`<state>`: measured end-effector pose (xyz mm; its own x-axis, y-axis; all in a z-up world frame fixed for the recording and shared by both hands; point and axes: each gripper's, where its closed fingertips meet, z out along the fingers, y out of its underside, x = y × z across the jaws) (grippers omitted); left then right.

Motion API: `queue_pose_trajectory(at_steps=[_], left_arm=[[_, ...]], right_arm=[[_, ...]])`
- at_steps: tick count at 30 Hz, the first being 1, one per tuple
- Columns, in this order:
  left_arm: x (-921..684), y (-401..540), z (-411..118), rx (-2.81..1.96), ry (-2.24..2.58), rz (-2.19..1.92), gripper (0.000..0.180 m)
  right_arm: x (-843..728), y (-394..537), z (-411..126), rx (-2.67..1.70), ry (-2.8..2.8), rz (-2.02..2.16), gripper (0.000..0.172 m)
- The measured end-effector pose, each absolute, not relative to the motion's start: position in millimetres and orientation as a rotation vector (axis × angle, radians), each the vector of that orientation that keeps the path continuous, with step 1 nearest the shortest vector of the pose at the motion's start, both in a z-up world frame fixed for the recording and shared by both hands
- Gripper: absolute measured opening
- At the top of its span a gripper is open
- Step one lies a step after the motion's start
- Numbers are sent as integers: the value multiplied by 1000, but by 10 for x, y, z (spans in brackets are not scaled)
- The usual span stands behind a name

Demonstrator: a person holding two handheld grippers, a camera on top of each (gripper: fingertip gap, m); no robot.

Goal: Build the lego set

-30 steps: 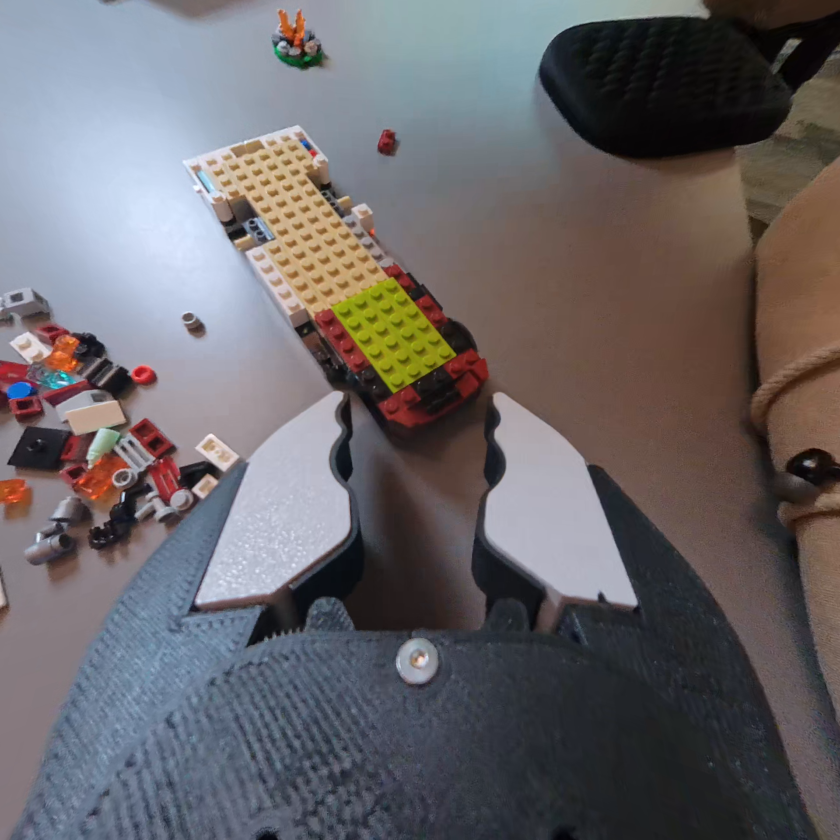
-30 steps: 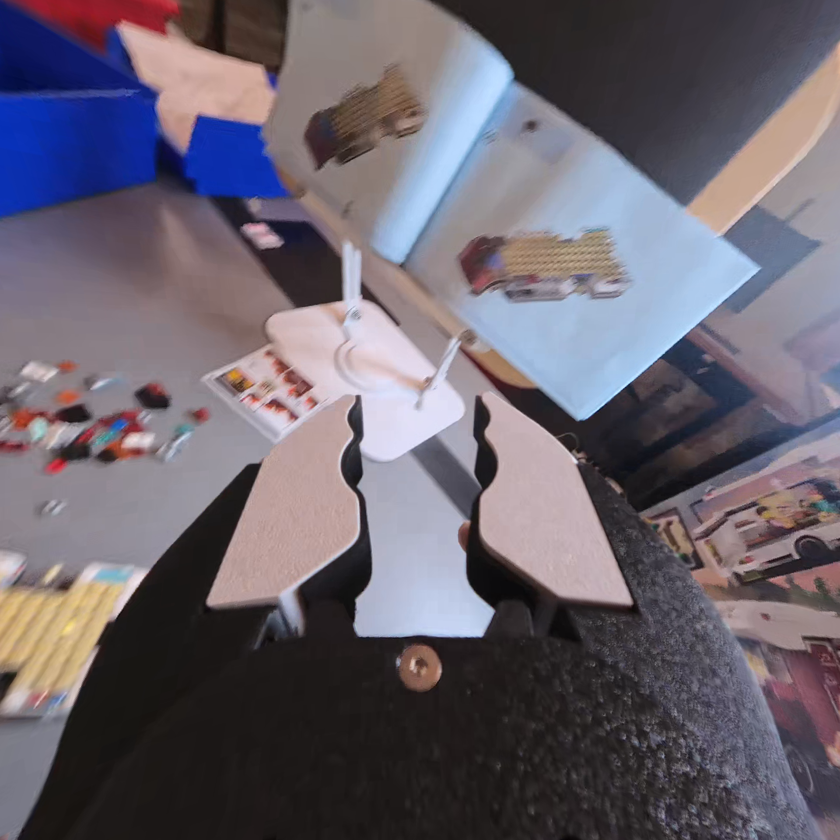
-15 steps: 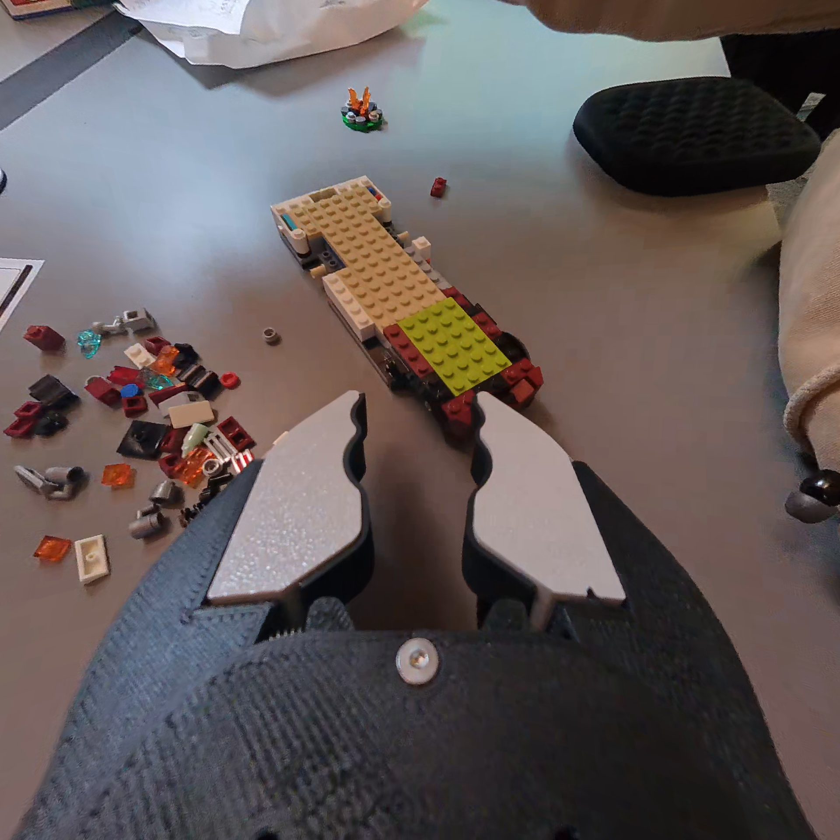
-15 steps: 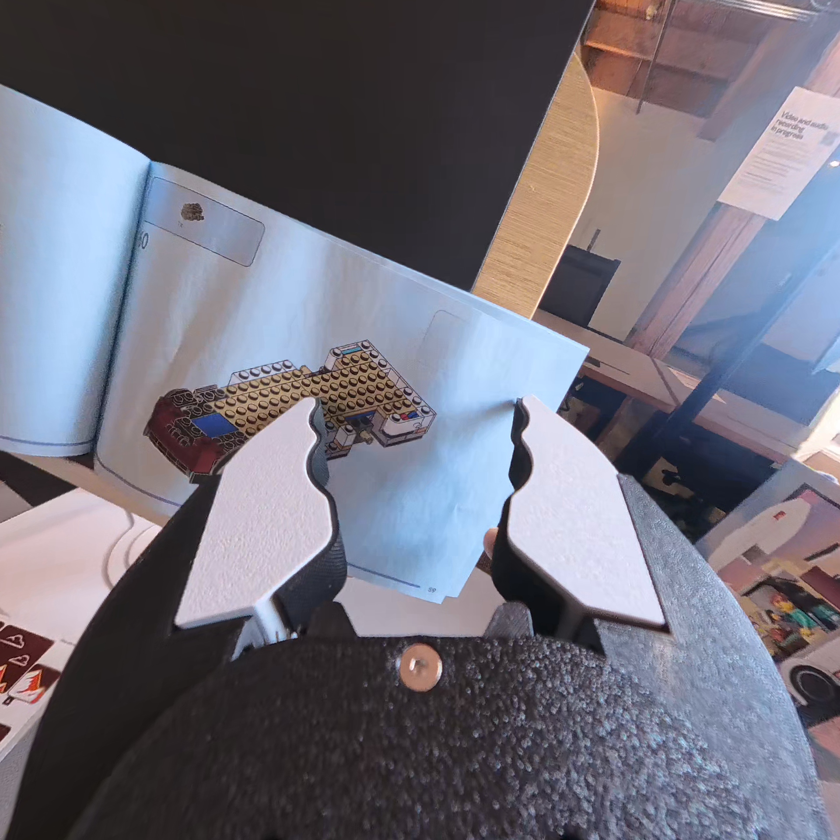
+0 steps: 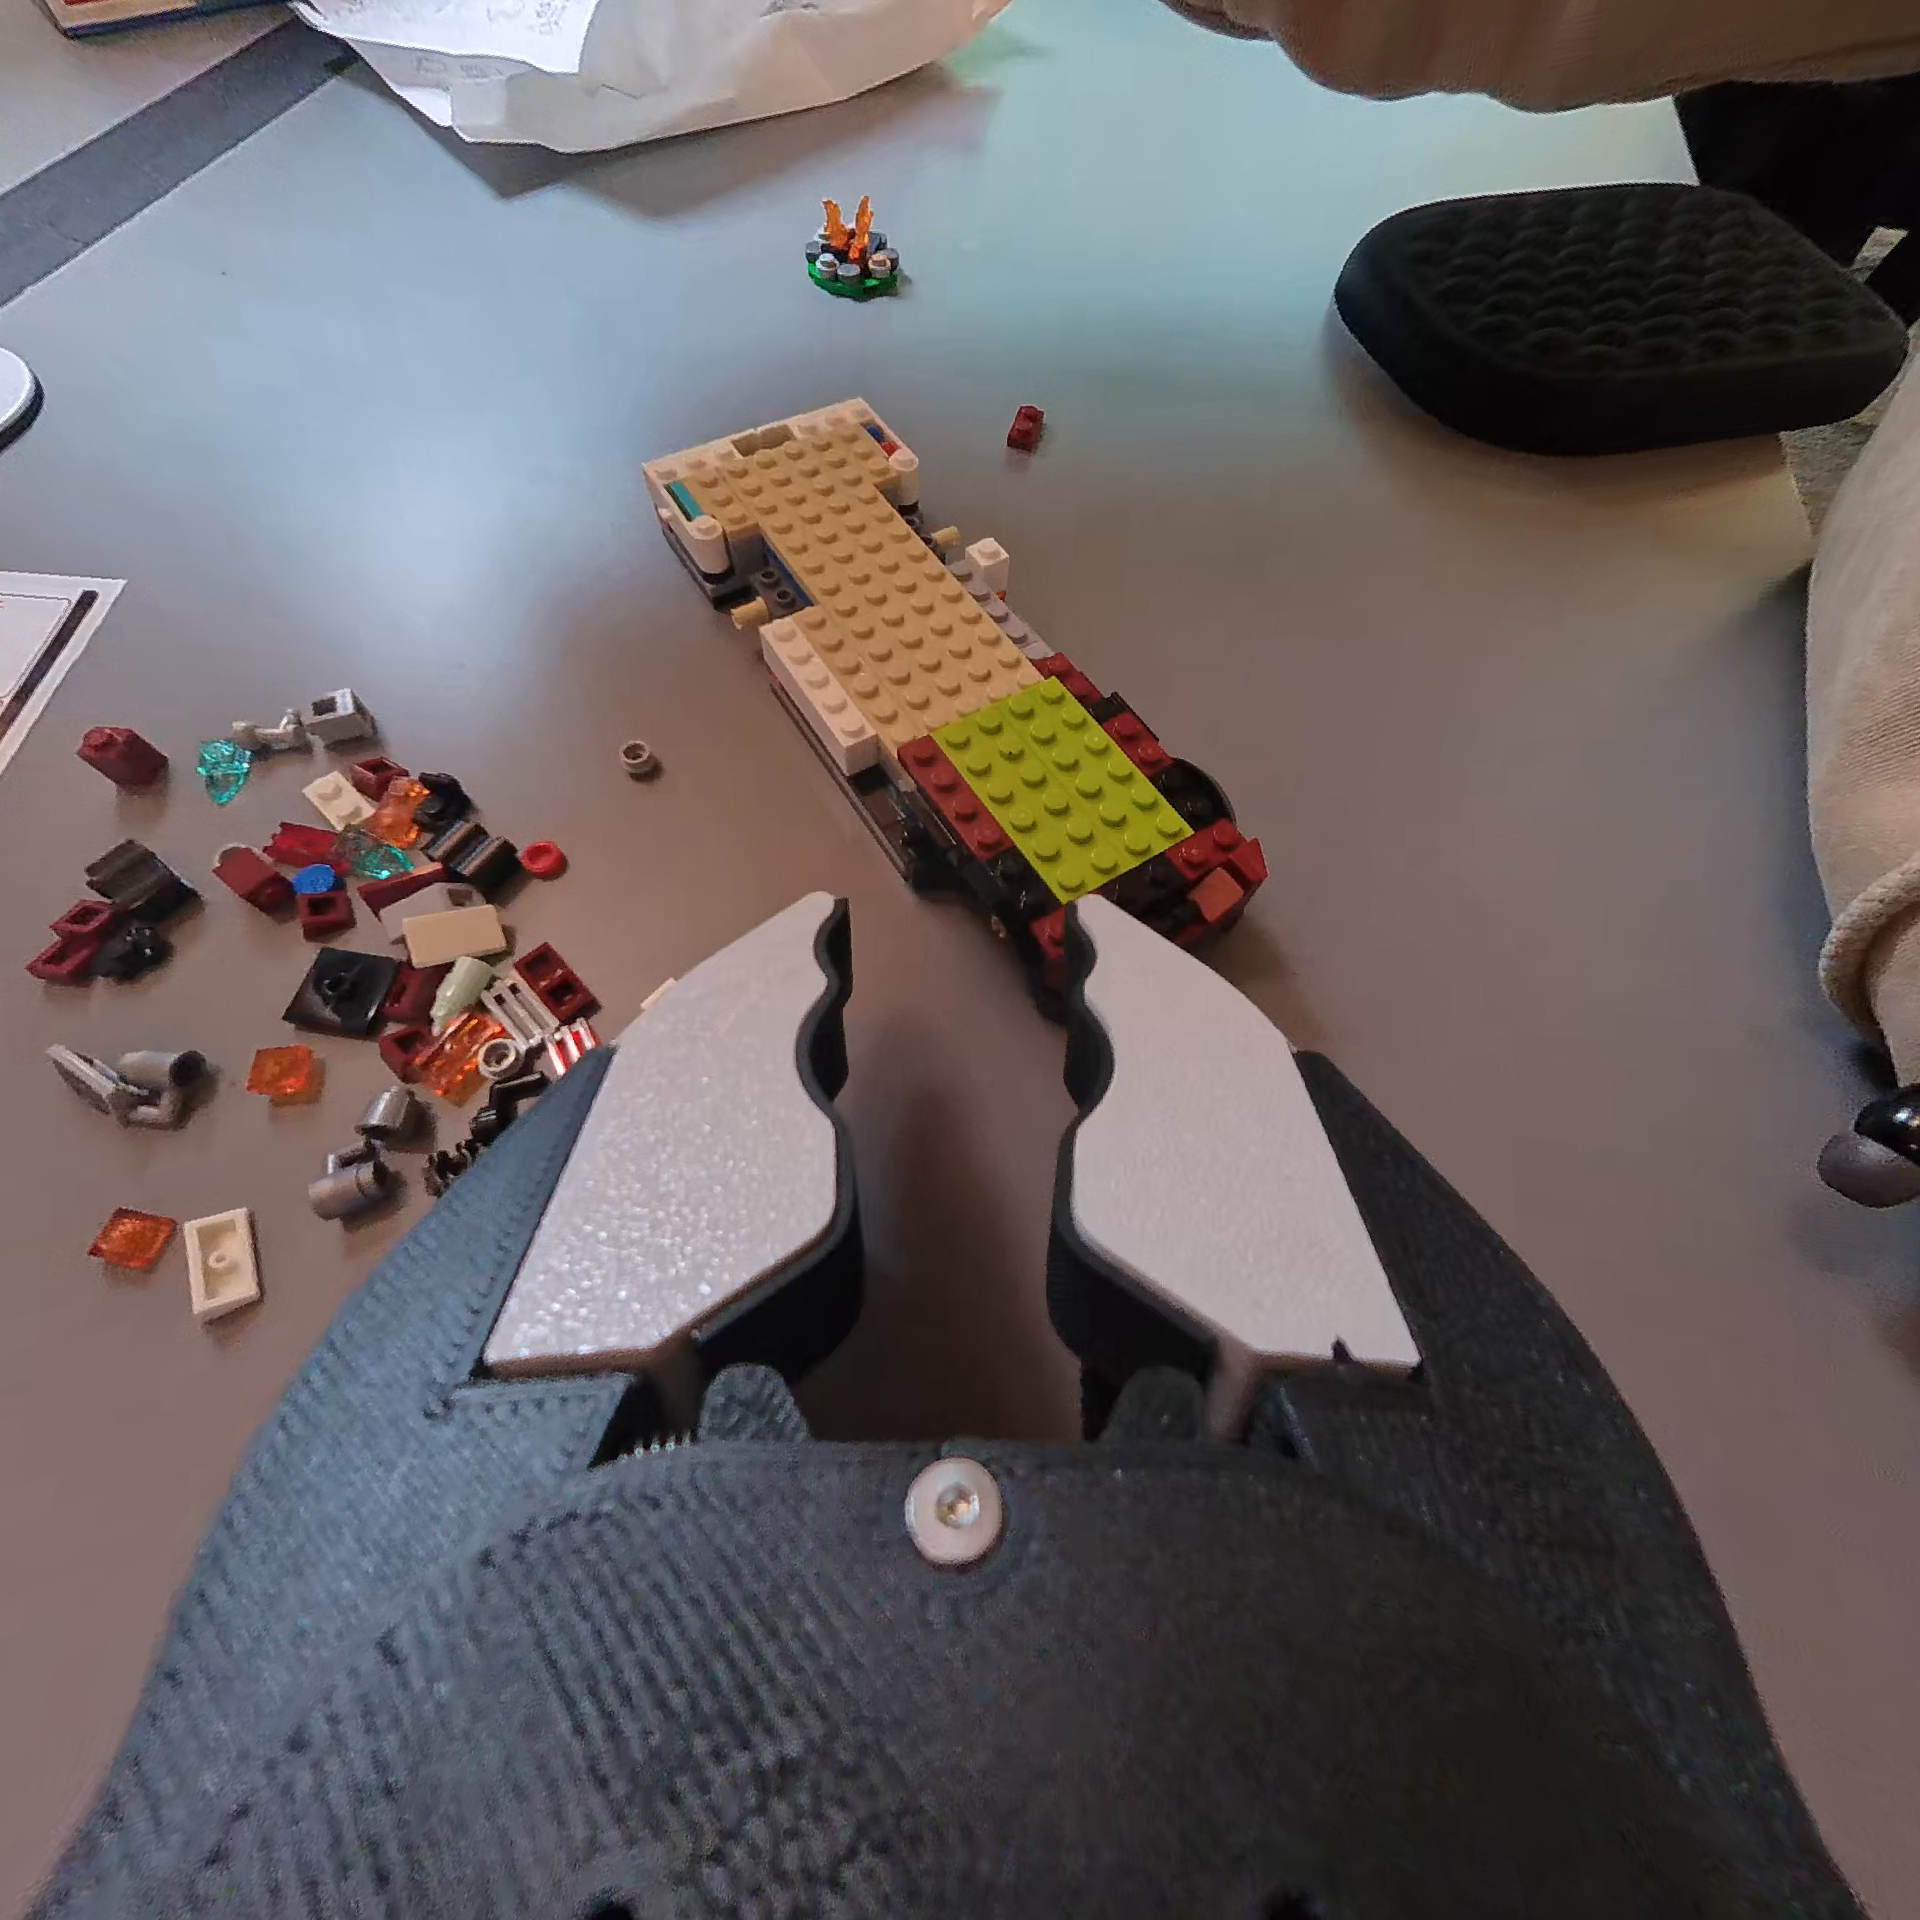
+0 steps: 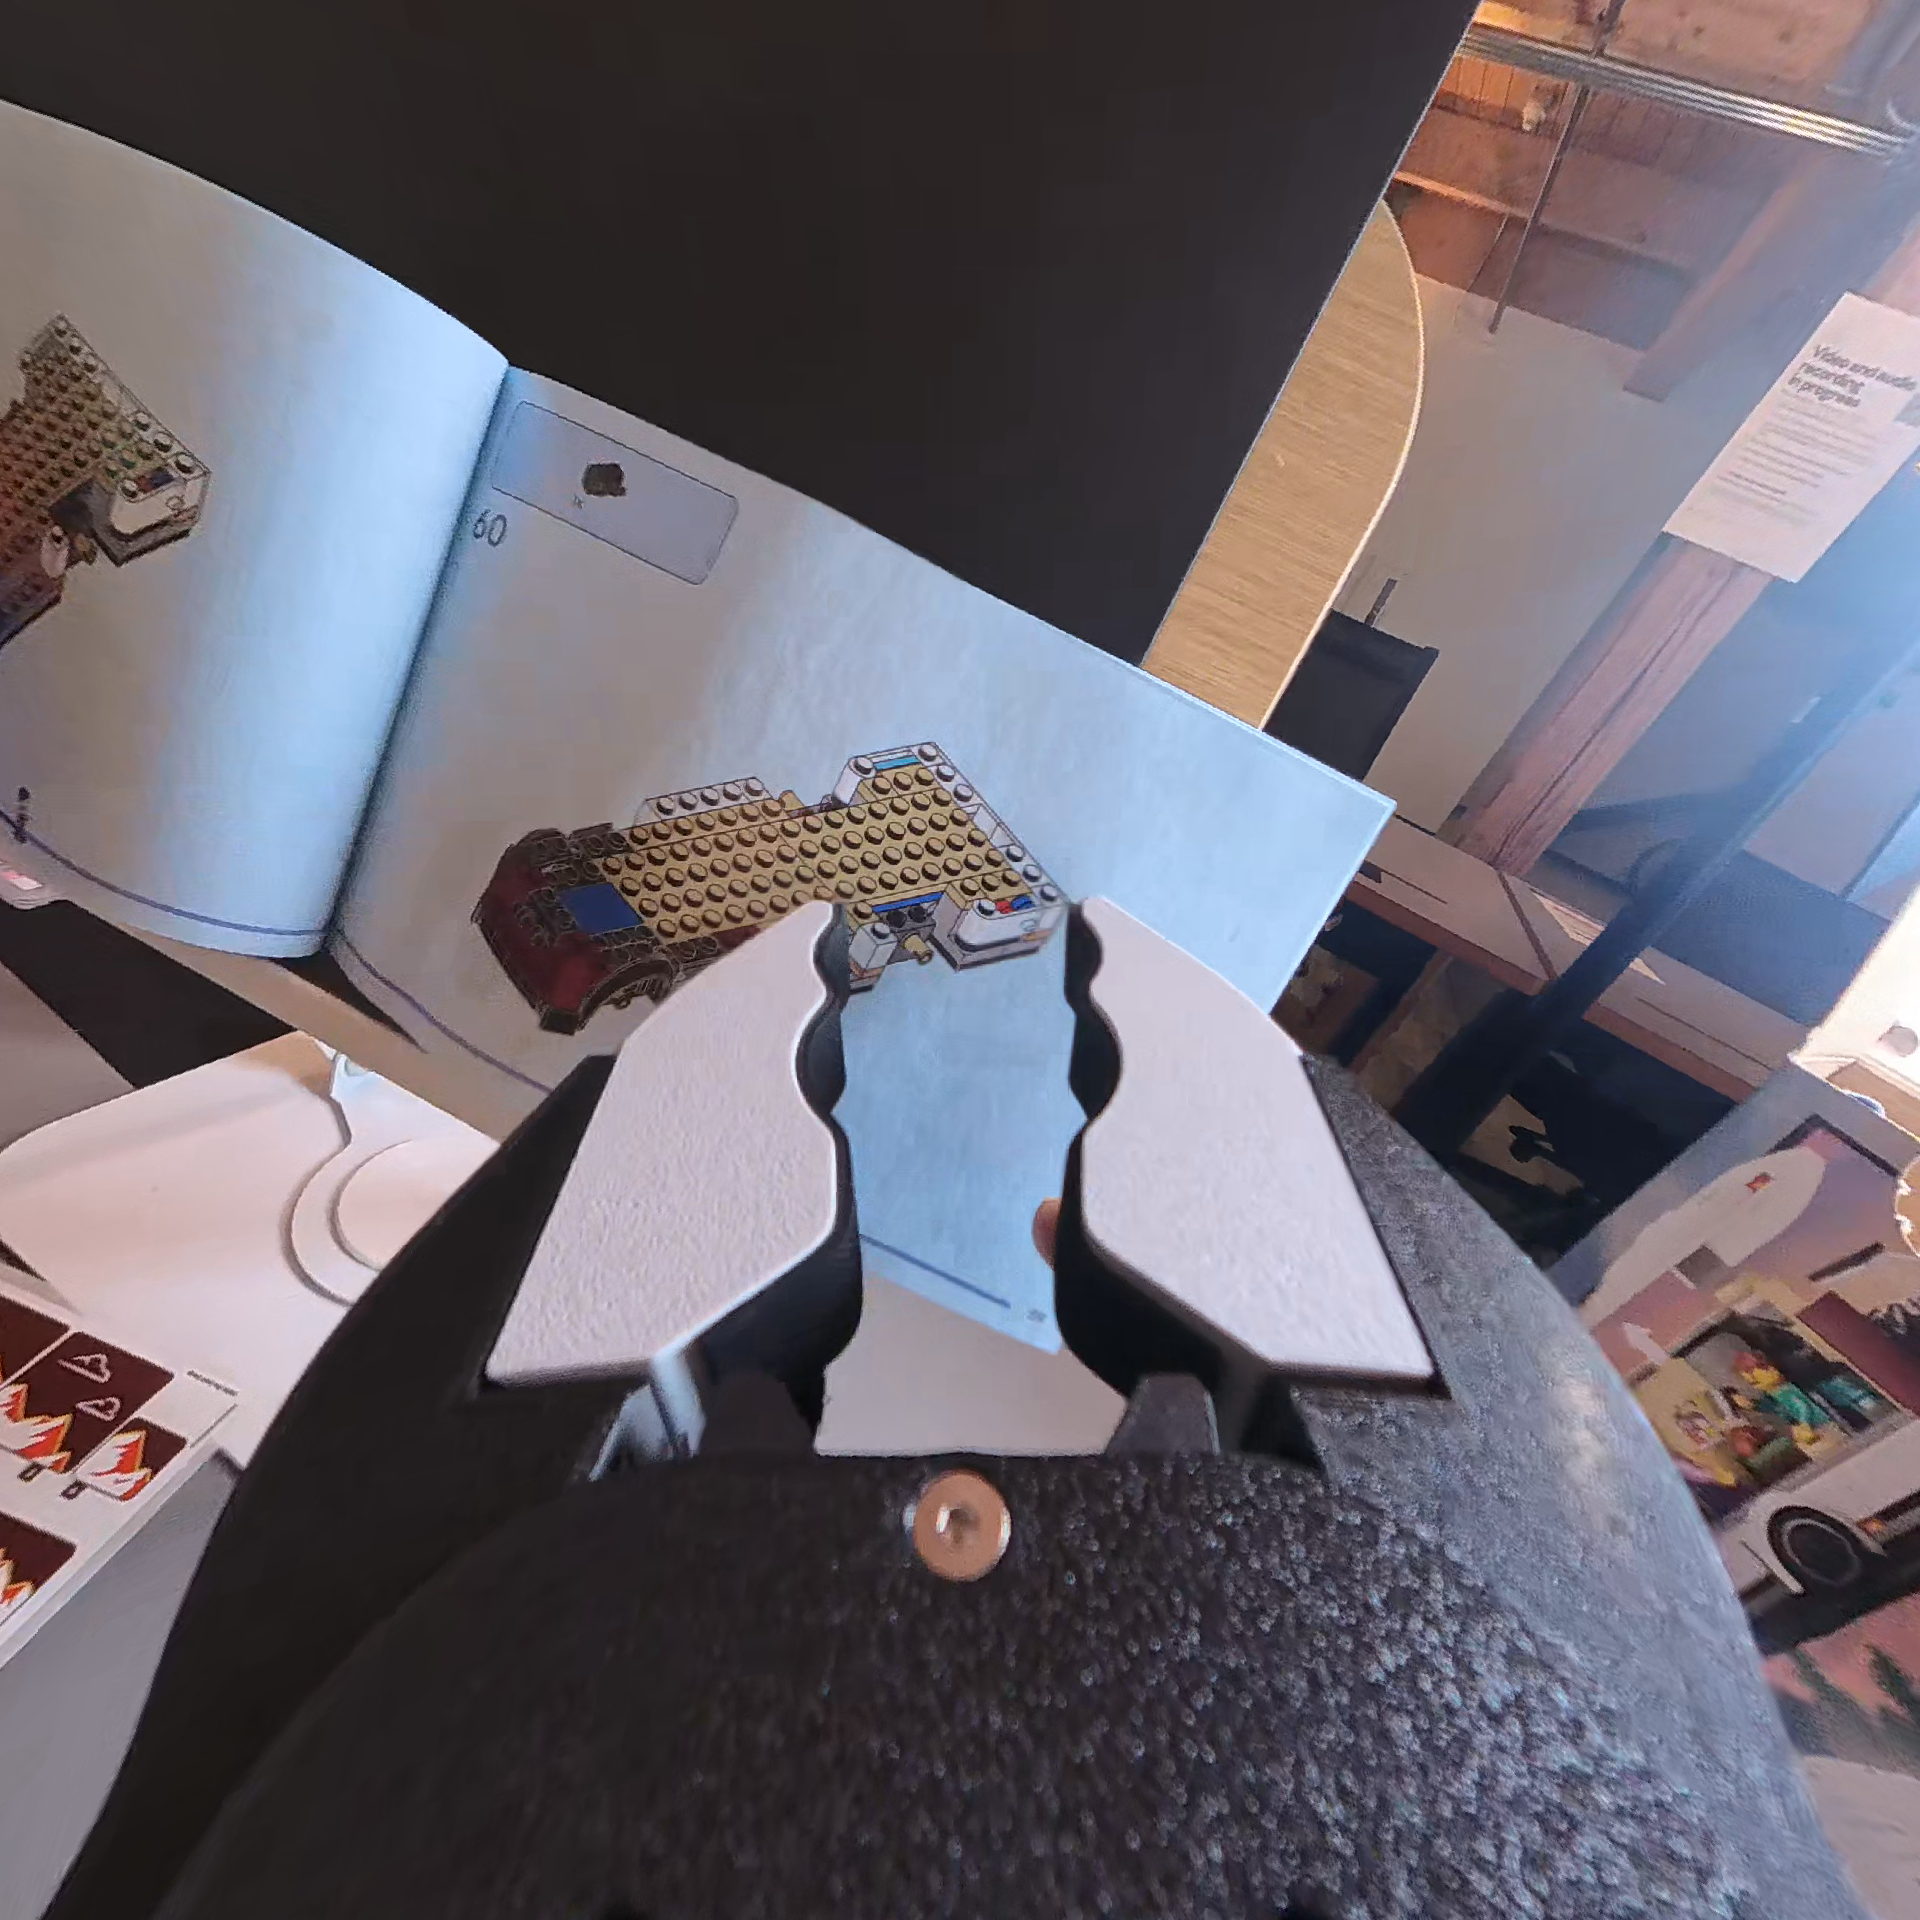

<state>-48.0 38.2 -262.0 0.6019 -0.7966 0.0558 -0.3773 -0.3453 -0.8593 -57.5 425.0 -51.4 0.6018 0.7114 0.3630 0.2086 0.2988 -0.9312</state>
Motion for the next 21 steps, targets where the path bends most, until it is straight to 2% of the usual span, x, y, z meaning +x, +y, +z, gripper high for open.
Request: queue_pose_trajectory(at_steps=[5,9,11,16,21], left_arm=[[-476,377,-2622,-1949,939,-599,38],[-477,380,-2623,-1951,937,-601,38],[-477,378,-2623,-1948,939,-597,38],[-476,378,-2625,-1950,939,-603,37],[-488,396,-2614,-1939,935,-578,39]], right_arm=[[-476,4402,-436,-1302,-832,419,72],[-571,4475,-505,-1348,-847,414,74],[-589,4466,-505,-1343,-825,412,67],[-644,4327,-514,-1287,-862,380,26],[-643,4009,-453,-1212,-963,456,8]])
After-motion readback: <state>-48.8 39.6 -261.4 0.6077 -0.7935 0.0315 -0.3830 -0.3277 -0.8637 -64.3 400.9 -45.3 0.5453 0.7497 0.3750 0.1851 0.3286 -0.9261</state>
